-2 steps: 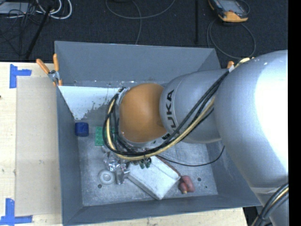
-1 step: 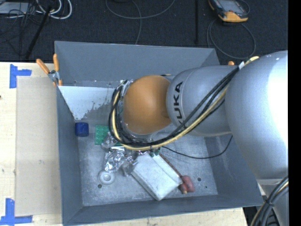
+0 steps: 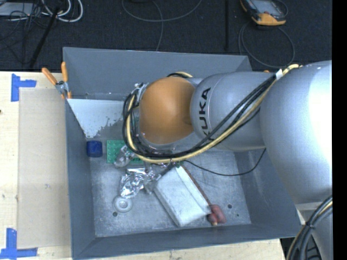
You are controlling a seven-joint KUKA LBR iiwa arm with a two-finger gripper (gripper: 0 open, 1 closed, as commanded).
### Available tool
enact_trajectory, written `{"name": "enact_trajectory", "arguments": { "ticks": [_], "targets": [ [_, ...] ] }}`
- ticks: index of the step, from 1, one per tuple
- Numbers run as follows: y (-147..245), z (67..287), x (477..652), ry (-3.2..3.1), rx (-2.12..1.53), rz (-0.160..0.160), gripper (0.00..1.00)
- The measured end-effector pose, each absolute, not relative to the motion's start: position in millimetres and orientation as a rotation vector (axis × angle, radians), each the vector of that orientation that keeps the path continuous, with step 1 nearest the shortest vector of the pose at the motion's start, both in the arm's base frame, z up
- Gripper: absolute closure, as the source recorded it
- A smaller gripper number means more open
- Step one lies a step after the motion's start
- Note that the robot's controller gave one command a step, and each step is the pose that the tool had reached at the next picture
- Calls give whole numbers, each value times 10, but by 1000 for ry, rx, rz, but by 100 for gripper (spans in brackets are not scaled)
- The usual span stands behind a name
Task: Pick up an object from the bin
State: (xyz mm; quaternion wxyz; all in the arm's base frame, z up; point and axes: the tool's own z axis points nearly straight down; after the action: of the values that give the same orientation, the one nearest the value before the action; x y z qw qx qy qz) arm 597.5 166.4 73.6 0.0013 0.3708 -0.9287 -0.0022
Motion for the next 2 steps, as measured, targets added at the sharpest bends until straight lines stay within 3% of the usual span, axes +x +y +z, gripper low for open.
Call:
{"name": "enact_trajectory", "arguments": {
  "ticks": [2],
  "targets": [
    [1680, 753, 5975, -2921, 1152, -3, 0]
  ]
}}
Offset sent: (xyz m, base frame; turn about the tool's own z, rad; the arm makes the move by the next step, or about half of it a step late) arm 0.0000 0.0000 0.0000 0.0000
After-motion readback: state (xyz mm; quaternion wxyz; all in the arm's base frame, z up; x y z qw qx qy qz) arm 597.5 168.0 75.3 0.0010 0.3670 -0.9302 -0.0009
